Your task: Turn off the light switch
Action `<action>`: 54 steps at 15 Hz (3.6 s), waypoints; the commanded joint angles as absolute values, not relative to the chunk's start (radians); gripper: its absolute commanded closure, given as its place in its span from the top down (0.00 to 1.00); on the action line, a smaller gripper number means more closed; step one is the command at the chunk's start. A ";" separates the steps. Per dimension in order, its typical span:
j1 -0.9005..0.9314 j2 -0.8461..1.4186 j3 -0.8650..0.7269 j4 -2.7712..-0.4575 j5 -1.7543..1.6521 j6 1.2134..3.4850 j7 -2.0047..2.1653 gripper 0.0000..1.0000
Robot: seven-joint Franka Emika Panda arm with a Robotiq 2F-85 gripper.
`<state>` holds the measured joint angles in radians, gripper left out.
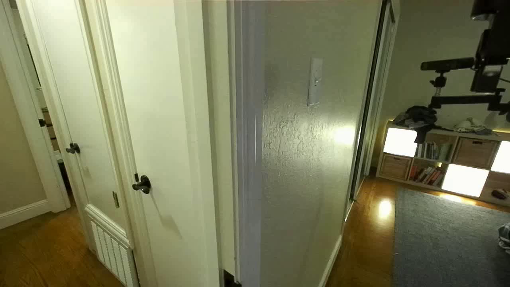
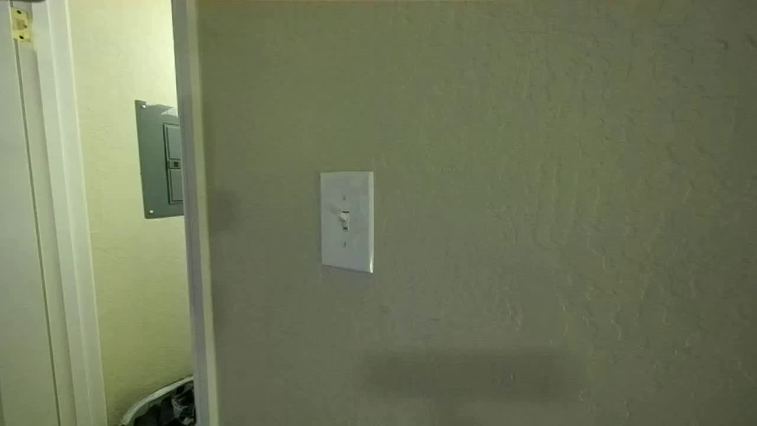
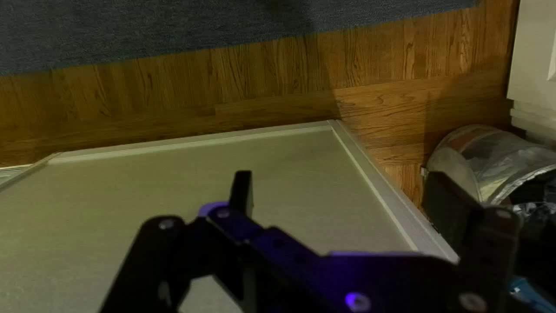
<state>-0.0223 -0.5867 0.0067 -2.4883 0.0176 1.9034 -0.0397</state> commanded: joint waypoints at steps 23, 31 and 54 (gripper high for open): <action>-0.020 -0.527 -0.008 -2.446 -0.003 1.926 -0.053 1.00; -0.039 -0.285 -0.042 -2.270 -0.064 2.075 -0.104 1.00; -0.047 -0.041 -0.067 -2.033 -0.028 2.312 -0.151 0.74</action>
